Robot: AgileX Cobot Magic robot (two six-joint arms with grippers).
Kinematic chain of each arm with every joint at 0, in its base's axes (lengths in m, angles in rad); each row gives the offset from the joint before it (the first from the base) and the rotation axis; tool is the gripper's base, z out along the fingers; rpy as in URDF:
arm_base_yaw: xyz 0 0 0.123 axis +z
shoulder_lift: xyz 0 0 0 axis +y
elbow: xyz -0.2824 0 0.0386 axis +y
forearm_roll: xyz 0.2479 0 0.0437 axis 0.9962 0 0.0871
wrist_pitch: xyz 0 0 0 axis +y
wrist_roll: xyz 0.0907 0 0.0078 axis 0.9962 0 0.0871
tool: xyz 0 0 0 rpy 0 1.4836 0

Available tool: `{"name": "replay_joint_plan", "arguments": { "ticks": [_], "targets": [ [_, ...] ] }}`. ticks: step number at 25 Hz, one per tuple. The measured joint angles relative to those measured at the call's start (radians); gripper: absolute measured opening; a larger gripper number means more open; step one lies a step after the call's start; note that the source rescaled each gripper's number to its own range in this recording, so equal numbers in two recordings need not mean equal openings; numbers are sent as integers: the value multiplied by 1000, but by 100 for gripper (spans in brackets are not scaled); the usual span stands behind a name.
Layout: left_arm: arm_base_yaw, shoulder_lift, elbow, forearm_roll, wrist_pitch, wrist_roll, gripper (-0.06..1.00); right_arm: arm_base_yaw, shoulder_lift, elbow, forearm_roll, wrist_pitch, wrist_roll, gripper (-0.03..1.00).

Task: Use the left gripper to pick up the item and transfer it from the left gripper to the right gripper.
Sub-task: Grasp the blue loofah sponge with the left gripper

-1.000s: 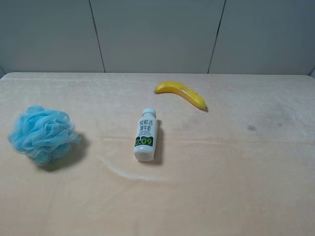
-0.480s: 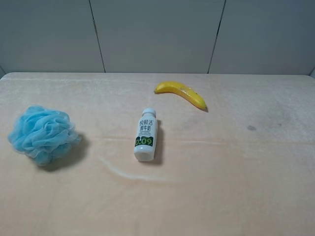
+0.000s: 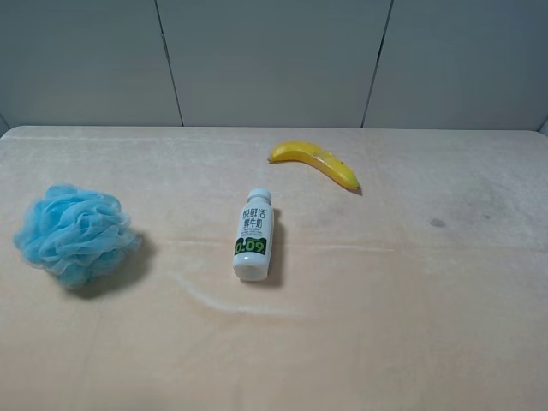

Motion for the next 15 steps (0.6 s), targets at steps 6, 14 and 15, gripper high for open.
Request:
{"name": "replay_joint_plan", "arguments": {
  "ticks": [6,14,15],
  "targets": [
    [-65,179,-50,0,-28,0,96,0,0,0,0,0,0,100],
    [-138,472,-124,0,-130,0,96,0,0,0,0,0,0,100],
    [-151,503,-129,1,-143,0,96,0,0,0,0,0,0,100]
  ]
}}
